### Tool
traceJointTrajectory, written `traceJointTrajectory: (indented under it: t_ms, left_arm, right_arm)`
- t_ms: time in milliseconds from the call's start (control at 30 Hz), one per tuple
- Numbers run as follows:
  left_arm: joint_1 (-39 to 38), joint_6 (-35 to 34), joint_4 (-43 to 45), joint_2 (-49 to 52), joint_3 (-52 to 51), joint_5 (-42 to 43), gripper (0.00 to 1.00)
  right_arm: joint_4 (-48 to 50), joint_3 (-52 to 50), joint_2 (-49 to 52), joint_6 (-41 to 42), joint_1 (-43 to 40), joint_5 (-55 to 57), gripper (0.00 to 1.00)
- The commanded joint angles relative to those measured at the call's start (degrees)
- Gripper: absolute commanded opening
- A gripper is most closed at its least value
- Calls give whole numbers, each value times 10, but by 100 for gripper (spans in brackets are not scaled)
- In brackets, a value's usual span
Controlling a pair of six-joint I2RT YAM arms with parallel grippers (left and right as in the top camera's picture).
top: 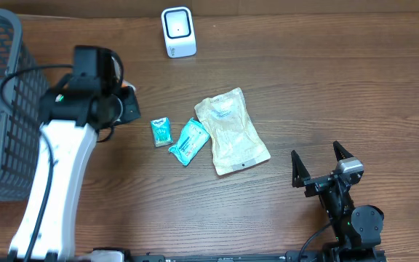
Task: Scan the item barcode
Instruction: 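Place the orange pack on the table left of the Kleenex pack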
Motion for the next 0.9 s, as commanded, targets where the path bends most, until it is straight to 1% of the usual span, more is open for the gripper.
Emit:
traceJointTrajectory:
  t_ms: [0,233,467,500,533,567,600,633,733,867]
  left_arm:
    - [-4,-72,-23,63,-5,4,4]
    - [-4,-92,-32,185,-5,4,4]
    - [-7,-89,-22,265,-5,4,5]
    - [-7,-87,-22,271,-5,6,10]
    - [-8,-83,-22,277,-5,9,19]
    - [-10,-83,-22,281,-5,9,33]
    - [-11,-83,-22,282,-5,8,52]
    - [-12,-83,-21,282,-5,8,66]
    - [-11,-83,-16,278,-4,8,88]
    - [-10,-80,-24,277,14,8,91]
  right_arm:
    - [2,-6,-6,2,2,0,100]
    - [2,-6,-6,2,2,0,100]
    - [2,-6,-6,2,2,0,100]
    - [2,-6,-6,2,2,0,99]
    - [2,-6,-6,2,2,0,100]
    - [2,-6,-6,2,2,0,100]
    - [2,-6,-6,2,2,0,99]
    - [2,-6,-6,2,2,0,100]
    - [2,-6,-6,2,2,0,100]
    - [2,-6,-6,2,2,0,100]
